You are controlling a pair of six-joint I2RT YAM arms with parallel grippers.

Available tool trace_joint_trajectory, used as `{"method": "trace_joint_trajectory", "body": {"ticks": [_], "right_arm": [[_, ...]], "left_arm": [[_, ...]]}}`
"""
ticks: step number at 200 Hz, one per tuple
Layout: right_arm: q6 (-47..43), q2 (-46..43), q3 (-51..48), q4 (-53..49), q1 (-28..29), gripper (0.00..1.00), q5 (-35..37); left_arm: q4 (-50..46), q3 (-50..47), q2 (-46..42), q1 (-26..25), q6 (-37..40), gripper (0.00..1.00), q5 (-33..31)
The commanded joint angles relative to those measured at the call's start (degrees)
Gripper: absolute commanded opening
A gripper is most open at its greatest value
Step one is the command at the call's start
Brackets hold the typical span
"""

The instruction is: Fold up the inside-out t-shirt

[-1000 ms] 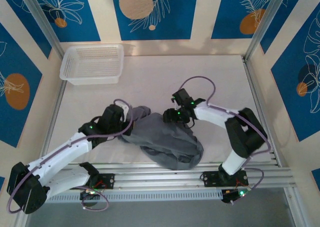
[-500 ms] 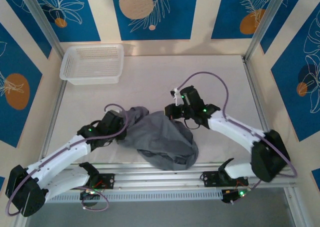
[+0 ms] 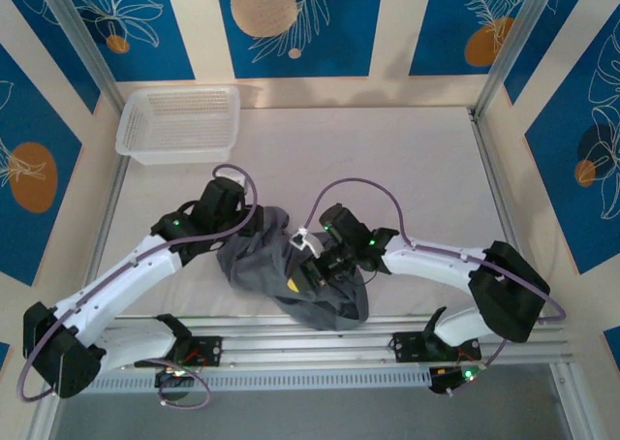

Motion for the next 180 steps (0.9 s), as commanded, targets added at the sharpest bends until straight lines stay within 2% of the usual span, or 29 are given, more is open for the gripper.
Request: {"method": "trace_joint_trajectory", "body": {"ticks": [1, 14, 35, 55, 78, 94, 102, 110, 119, 123, 157, 180], "right_arm": [[3.9, -9.1, -1.2, 2.2, -5.1, 0.48, 10.3], [7.6, -10.5, -3.1, 3.8, -9.9, 0.50, 18.5], [14.6, -6.6, -0.5, -1.1, -16.5, 0.51, 24.6], [15.9, -1.3, 3.1, -3.7, -17.6, 0.55, 23.2], [17.3, 2.3, 4.1, -3.3, -16.7, 0.59, 21.7], [18.1, 3.9, 4.1, -2.7, -16.3, 0.59, 20.3], [18.1, 4.4, 4.2, -2.6, -16.2, 0.60, 19.2], [18.1, 4.8, 4.4, -2.7, -16.0, 0.59, 18.4], [18.1, 4.9, 4.6, -3.0, -15.8, 0.59, 17.9], [18.0, 4.8, 4.7, -3.2, -15.7, 0.59, 17.8], [15.8, 0.7, 4.4, -4.1, -15.6, 0.60, 20.2], [11.0, -5.8, 3.1, -2.5, -15.6, 0.60, 23.9]], "left_arm": [[3.3, 1.6, 5.2, 0.5, 2.8, 0.57, 11.0], [0.9, 5.8, 11.7, 0.2, 4.2, 0.60, 13.2], [-3.2, 12.0, 20.9, -0.1, 6.3, 0.67, 5.2], [-6.2, 16.9, 28.7, 0.0, 9.6, 0.74, -2.6], [-10.4, 22.4, 39.2, 0.2, 13.3, 0.74, -4.6], [-10.5, 24.1, 44.5, 0.5, 14.2, 0.66, -4.4], [-10.0, 24.7, 45.8, 0.5, 14.6, 0.57, -3.7], [-9.3, 25.2, 46.0, 0.5, 14.6, 0.39, -2.8], [-8.1, 25.6, 44.9, 0.6, 14.8, 0.10, -0.8], [-7.6, 25.8, 44.1, 0.7, 14.9, 0.00, 0.4], [-0.9, 26.1, 30.3, 1.8, 14.3, 0.00, 14.7], [2.0, 26.2, 20.4, 2.6, 12.5, 0.00, 24.9]]}}
